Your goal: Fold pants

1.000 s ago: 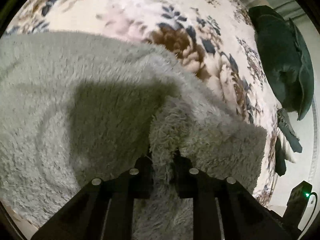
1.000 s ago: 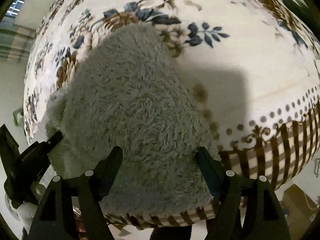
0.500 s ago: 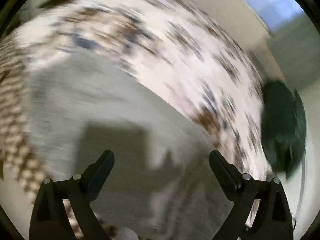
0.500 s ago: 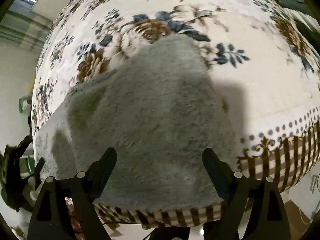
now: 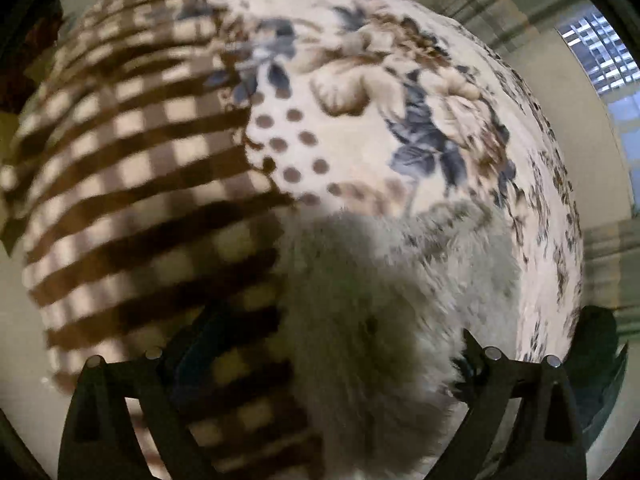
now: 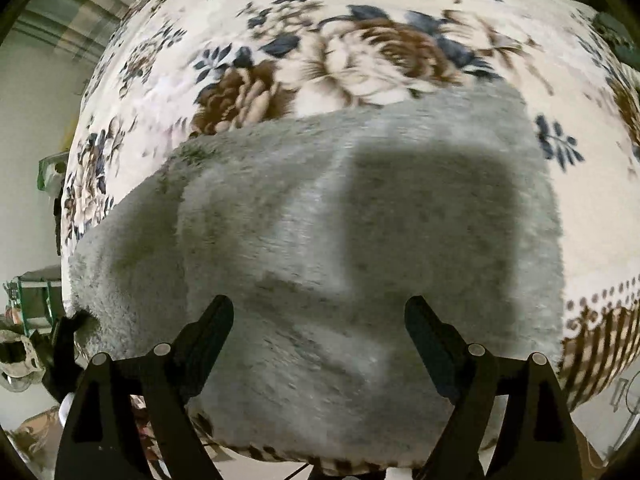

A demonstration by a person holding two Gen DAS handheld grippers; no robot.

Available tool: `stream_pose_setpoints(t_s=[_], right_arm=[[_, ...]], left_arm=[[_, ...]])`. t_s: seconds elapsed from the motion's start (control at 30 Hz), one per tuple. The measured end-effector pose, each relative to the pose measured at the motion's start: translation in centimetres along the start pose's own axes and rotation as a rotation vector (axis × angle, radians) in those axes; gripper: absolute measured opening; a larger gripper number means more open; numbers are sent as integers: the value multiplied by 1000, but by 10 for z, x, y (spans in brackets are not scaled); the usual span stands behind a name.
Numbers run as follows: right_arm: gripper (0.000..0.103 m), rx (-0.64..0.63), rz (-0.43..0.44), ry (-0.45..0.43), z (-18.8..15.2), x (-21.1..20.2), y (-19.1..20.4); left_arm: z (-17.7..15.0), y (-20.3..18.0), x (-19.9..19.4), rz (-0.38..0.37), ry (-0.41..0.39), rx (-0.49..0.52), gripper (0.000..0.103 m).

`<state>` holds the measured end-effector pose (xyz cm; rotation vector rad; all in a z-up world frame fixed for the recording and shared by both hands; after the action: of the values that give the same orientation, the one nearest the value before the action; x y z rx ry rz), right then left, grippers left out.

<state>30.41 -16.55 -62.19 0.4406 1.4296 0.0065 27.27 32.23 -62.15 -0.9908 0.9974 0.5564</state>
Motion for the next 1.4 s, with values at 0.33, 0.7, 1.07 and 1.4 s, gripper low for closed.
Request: stream_pose_setpoints(t_s=[0.33,0.7,1.07,1.4], right_arm=[[89,-5,-24,4,0,15,-2],[89,86,163,2,-11,-21,-57],[89,209,139,-90,-18,-92,-219],[89,370,127,-107,-47,-120,-350]], left_arm=[[-8,-46,-45,-102,-184,167,21],[-103,-176,-184,-277,-319,480,19],[-353,-309,-207,-364,-118,878,19],[-477,-320,-131,-251,123,1042,21]])
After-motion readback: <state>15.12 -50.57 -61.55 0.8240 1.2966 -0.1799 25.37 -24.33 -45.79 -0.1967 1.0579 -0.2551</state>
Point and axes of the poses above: each gripper's, at about its wrist camera, not at the fingertips, and x roughly the way its jaws point, y to its left, z to its top, the point moved 4 cm from there along x, roughly the way its jaws point, and after that the axes turned 1 degree about -y, right-handed, at the moved point
